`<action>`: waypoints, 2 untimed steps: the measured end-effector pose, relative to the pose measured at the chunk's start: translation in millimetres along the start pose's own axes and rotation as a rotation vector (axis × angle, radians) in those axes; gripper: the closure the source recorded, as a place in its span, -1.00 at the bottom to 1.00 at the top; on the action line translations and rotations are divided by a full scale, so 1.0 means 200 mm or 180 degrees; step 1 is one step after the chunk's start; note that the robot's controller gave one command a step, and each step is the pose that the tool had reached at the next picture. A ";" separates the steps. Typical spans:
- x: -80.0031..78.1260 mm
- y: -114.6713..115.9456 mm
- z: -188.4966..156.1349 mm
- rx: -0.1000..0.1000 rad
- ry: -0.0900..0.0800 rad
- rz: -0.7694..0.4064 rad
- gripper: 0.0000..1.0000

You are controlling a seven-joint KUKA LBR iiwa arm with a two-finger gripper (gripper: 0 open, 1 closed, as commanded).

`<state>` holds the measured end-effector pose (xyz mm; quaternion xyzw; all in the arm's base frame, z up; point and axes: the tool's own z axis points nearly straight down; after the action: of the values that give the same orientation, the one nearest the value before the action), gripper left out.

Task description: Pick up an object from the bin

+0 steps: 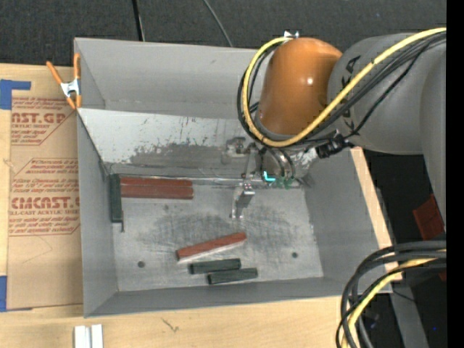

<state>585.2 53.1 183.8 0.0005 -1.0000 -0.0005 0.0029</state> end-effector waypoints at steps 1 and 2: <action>-0.01 0.00 -0.02 -0.0001 -0.0026 0.0002 -1.00; 0.32 -0.13 0.52 -0.0001 -0.0016 0.0060 1.00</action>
Offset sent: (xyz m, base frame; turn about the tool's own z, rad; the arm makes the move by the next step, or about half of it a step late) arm -0.0640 -0.0267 -0.1048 0.0199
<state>521.3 27.5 79.2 -0.0090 -1.0000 -0.0007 0.0004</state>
